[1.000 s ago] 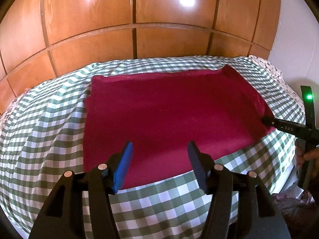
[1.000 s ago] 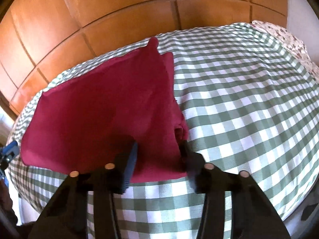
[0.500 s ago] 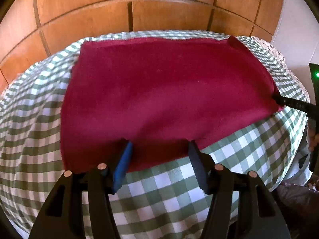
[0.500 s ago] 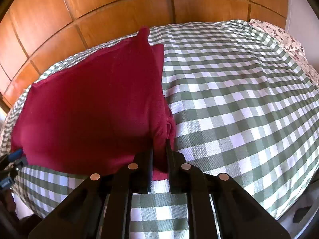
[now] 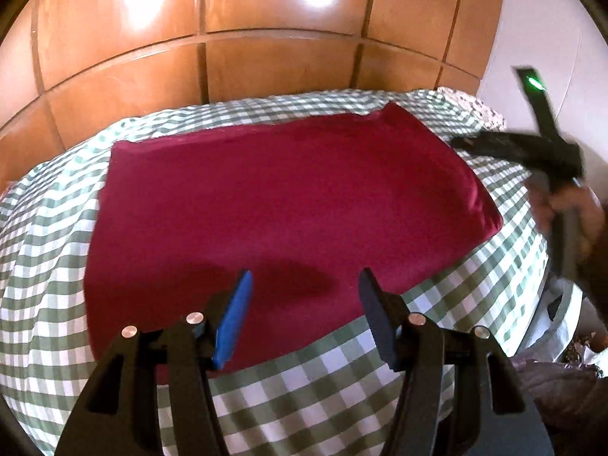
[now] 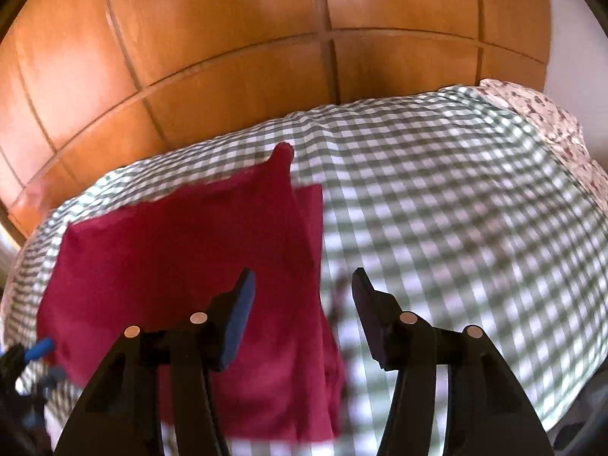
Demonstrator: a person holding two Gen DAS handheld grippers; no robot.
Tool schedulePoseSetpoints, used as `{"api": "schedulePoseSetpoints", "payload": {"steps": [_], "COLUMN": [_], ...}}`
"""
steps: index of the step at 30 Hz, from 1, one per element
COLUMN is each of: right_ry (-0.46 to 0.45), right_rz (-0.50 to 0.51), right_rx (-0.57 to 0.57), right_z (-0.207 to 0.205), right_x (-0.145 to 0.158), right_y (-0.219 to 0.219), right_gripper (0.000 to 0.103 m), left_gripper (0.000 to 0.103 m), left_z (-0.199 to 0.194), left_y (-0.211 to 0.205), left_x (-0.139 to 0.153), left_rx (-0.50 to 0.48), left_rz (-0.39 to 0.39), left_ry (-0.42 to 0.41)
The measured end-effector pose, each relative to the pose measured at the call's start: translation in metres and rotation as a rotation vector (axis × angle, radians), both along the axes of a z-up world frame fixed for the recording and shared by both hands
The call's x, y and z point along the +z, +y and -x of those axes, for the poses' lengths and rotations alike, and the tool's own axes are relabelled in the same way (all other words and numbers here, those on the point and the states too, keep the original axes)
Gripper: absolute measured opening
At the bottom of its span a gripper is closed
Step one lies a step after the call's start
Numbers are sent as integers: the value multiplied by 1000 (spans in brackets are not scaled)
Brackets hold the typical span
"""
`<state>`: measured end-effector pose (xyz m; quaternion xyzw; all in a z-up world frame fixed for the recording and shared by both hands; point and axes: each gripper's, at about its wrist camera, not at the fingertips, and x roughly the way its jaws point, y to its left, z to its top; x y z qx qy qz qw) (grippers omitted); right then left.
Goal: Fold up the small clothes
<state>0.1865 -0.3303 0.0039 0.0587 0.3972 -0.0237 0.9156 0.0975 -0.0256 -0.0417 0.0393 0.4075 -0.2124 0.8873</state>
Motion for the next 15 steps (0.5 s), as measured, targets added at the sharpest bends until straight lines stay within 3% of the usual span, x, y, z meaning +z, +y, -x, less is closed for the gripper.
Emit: {"api": "schedulePoseSetpoints", "payload": {"steps": [3, 5, 8, 11, 12, 15], "right_ry": [60, 95, 77, 116, 88, 67], "right_rz": [-20, -40, 54, 134, 148, 142], "right_rx": [-24, -13, -12, -45, -42, -63], "right_z": [-43, -59, -57, -58, -54, -52], "right_x": [-13, -22, -21, -48, -52, -51], "right_y": [-3, 0, 9, 2, 2, 4], "right_gripper": [37, 7, 6, 5, 5, 7], "left_gripper": [57, 57, 58, 58, 58, 58], "left_z": [-1, -2, -3, 5, 5, 1], "left_y": [-8, -10, -14, -21, -23, -17], "left_x": [-6, -12, -27, -33, -31, -16], "left_rx": [-6, -12, -10, -13, -10, 32], "left_rz": [-17, -22, -48, -84, -93, -33], "left_ry": [19, 39, 89, 69, 65, 76]}}
